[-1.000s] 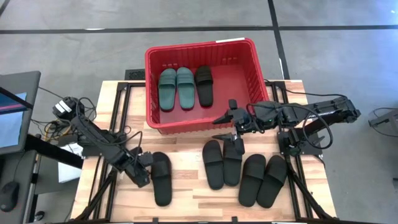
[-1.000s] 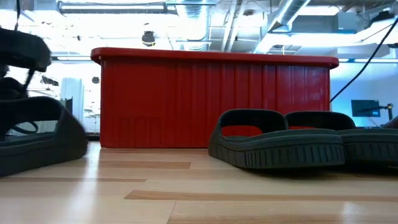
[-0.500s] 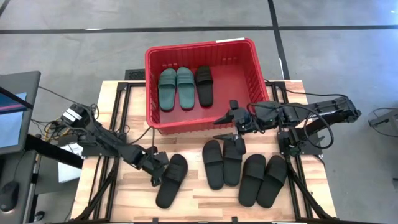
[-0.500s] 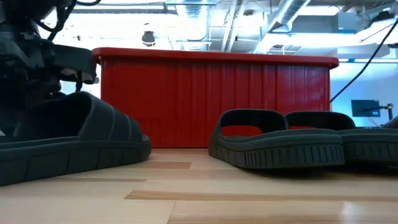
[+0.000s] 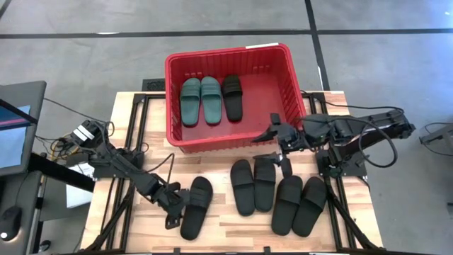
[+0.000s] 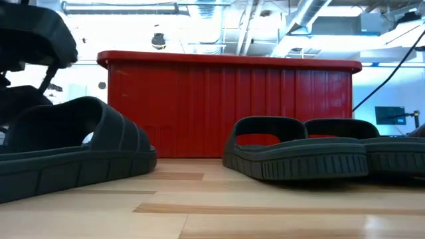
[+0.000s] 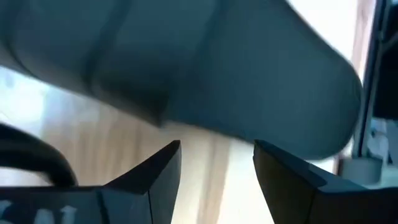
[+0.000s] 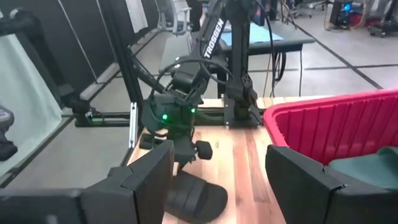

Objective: Pick and place slides into bin
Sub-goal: Put the black slipper into the red container

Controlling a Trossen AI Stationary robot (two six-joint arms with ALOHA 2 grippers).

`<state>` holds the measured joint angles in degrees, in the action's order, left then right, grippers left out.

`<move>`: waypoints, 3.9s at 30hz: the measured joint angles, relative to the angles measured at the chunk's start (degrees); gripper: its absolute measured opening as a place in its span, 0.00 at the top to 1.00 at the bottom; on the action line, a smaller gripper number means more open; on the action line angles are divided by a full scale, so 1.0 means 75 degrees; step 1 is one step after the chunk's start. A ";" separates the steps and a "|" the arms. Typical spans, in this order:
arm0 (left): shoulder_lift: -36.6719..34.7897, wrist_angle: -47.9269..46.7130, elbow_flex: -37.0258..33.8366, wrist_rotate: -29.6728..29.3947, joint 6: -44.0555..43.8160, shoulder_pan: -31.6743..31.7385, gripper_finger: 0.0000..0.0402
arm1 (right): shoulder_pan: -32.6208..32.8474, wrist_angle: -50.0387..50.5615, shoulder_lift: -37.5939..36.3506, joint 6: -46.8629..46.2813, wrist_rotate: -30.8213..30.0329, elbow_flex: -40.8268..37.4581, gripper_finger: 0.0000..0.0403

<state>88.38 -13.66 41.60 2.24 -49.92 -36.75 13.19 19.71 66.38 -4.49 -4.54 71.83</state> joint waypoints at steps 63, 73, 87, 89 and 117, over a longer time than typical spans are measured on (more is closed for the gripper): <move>-0.0908 0.0133 0.1479 -0.2029 0.1720 0.1250 0.65 | 0.1073 0.0865 0.1807 -0.0136 -0.1238 0.0000 0.41; -0.3526 -0.0922 0.1481 -0.4772 0.2586 0.0771 0.65 | 0.1111 -0.0386 0.3828 0.0400 -0.2521 -0.0003 0.41; -0.4941 -0.0840 0.1483 -0.6361 0.3769 0.0180 0.65 | 0.1594 -0.1400 0.5575 0.0338 -0.4239 0.0004 0.41; -0.4957 -0.0851 0.1483 -0.6363 0.3884 0.0180 0.65 | 0.1576 -0.1372 0.5831 0.0342 -0.4249 0.0061 0.41; -0.4954 -0.0888 0.1483 -0.6298 0.3903 0.0180 0.65 | 0.0836 0.0541 0.7196 -0.0451 -0.4543 0.1192 0.62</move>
<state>51.22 -20.33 52.73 -44.99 -20.64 -35.40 19.46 23.77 120.36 -7.88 -38.61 80.77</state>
